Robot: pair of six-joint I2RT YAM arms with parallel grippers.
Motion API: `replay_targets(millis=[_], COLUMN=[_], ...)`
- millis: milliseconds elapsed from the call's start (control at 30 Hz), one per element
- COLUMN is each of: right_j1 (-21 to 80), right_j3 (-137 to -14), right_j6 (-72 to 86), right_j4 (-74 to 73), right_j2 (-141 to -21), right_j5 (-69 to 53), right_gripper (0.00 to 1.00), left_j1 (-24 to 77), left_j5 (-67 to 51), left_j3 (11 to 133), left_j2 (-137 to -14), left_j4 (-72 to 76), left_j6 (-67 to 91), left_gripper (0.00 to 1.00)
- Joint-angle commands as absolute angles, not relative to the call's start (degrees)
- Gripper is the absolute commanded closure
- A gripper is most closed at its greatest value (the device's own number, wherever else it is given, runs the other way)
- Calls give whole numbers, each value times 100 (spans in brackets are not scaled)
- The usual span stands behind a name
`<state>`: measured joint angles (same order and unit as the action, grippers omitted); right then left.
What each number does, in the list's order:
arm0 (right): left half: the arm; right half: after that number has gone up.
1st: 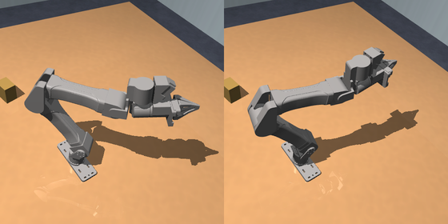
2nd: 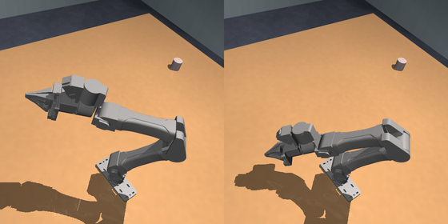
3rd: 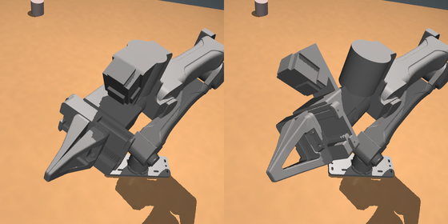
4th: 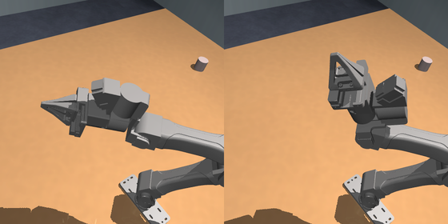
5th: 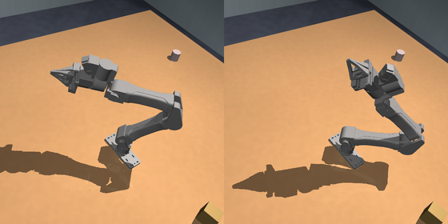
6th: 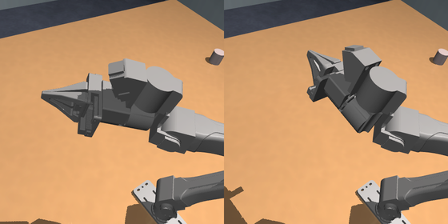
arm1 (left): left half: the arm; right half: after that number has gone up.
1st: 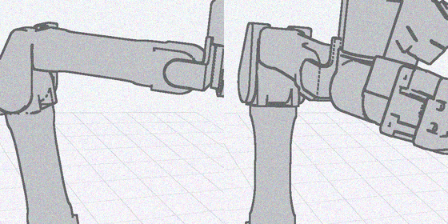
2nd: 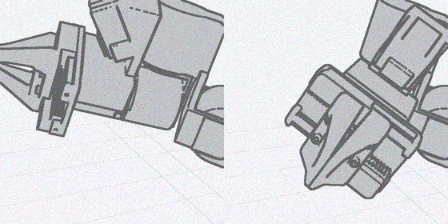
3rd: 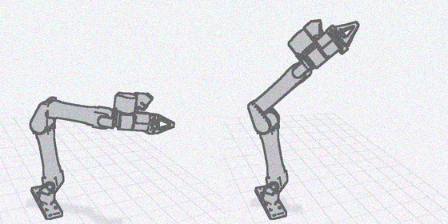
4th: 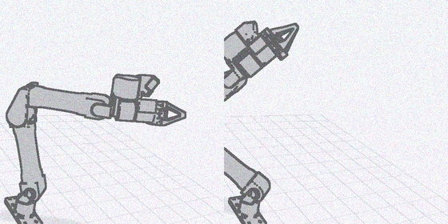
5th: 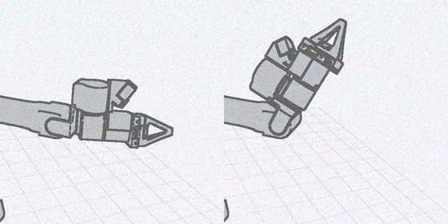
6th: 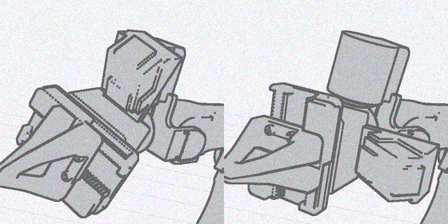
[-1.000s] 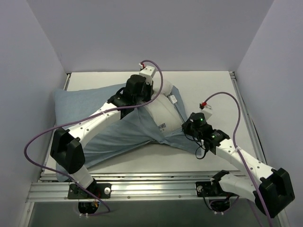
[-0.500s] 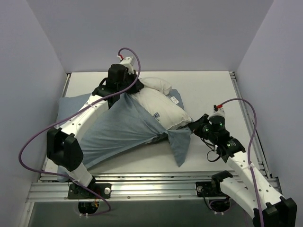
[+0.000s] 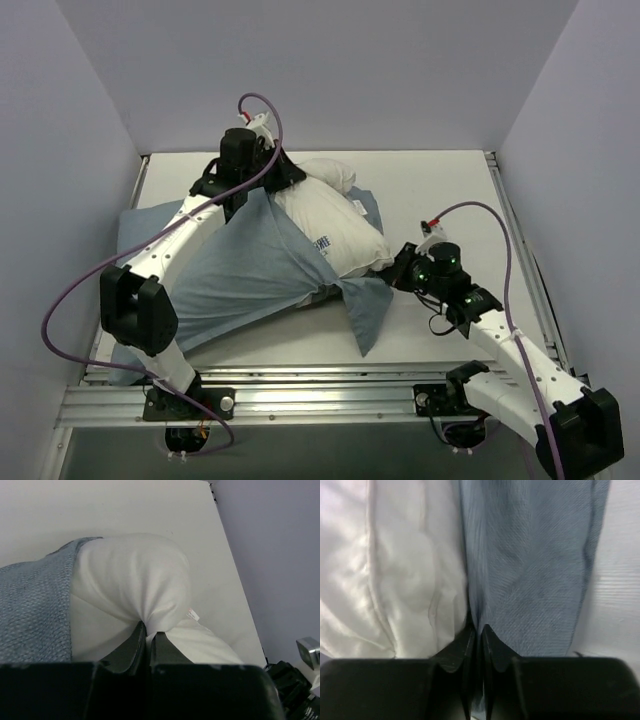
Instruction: Remove the pillowcase from the pillow
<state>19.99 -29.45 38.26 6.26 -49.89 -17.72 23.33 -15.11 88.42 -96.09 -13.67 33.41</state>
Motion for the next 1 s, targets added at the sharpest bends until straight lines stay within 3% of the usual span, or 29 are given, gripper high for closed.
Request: replay_targets(millis=[0, 167, 367, 533, 667, 700, 767, 800, 900, 967], right_j1=[2686, 2953, 2936, 2944, 2953, 2944, 2944, 2953, 2953, 2953], right_j3=[-2936, -3023, -3856, -4832, -5536, -5572, -5607, -5677, -5757, -5748], right_j6=[3524, 3507, 3050, 2559, 2286, 2242, 2154, 2145, 2057, 1995], right_j4=[869, 1073, -666, -1695, -1925, -1846, -1715, -1601, -1337, -1266], right_j2=[-5185, -4994, -4282, -4157, -4490, -4587, -4859, -4965, -5404, -5712], right_j5=[-1952, -2110, -424, -52, -263, -281, -229, -202, -298, -334], right_gripper=[93, 82, 46, 29, 16, 14, 11, 10, 7, 5], left_j1=[2381, 2811, 3155, 3471, 3682, 3726, 3840, 3867, 3894, 3885], left_j5=[-1081, -1019, -1450, -1696, -1775, -1749, -1409, -1241, -531, -55], left_j3=[9710, 10212, 10564, 10731, 10758, 10740, 10566, 10460, 9908, 9634], left_j2=[-9833, -10230, -10476, -10529, -10494, -10425, -10293, -10066, -9452, -8924], left_j4=[-299, -106, -97, -324, -667, -746, -1019, -1080, -1387, -1625], left_j6=[3603, 3779, 3692, 3165, 2551, 2444, 2216, 2171, 2127, 2240], left_gripper=[98, 98, 98, 94, 72, 56, 43, 28, 9, 4])
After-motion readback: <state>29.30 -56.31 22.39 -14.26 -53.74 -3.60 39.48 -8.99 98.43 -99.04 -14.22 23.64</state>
